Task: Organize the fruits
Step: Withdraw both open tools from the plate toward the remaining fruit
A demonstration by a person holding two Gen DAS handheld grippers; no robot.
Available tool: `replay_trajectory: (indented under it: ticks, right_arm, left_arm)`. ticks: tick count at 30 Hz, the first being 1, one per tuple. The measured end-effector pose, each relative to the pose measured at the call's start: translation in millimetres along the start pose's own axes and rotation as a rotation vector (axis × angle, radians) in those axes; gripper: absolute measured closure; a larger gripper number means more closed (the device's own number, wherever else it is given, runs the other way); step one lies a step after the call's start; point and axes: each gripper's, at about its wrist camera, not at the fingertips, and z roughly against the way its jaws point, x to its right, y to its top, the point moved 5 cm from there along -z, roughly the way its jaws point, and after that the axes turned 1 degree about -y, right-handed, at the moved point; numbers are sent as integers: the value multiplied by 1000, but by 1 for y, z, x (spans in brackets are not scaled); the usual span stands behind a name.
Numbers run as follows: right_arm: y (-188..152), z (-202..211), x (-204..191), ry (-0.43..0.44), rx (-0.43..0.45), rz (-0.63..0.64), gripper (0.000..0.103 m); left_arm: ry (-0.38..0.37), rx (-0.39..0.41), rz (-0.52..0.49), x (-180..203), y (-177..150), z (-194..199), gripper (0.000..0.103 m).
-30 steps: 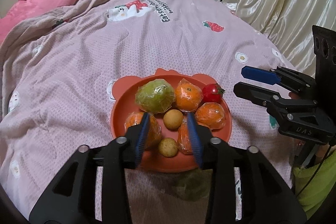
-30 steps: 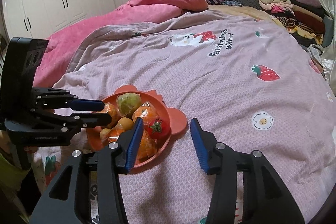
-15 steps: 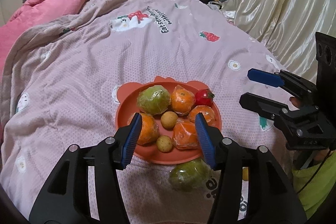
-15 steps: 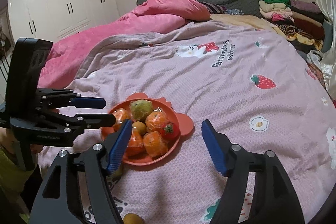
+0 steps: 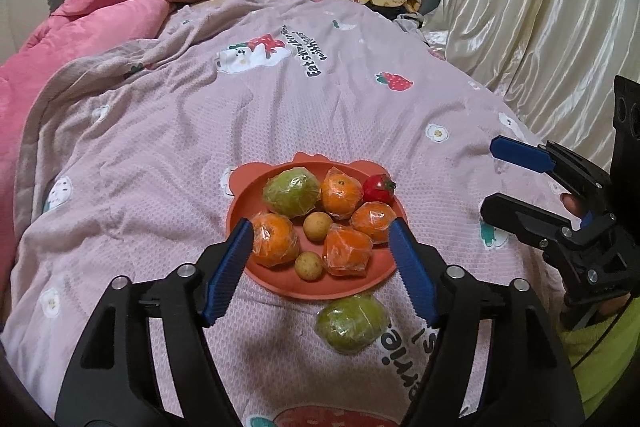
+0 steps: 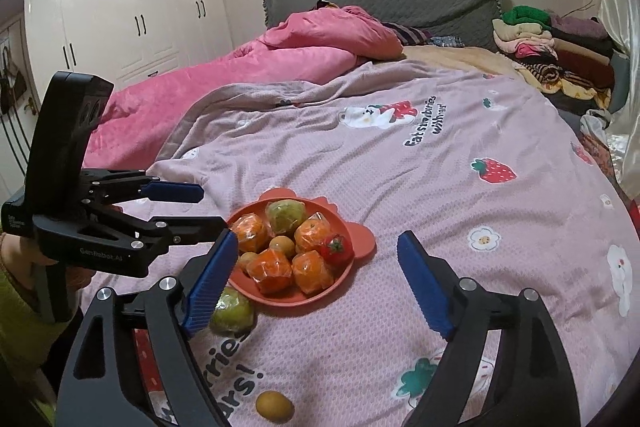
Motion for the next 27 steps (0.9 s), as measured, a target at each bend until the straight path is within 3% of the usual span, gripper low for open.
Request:
replay_trajectory:
  ticks: [15,27]
  right_arm:
    - [-14,22,-9,-1,12,-13,14]
    - [-31,30,-22,-5,-15,-14,12]
  left_arm:
    - [10,27,20,-1,-9,19,25]
    - [5,42,33,4,-18,31,19]
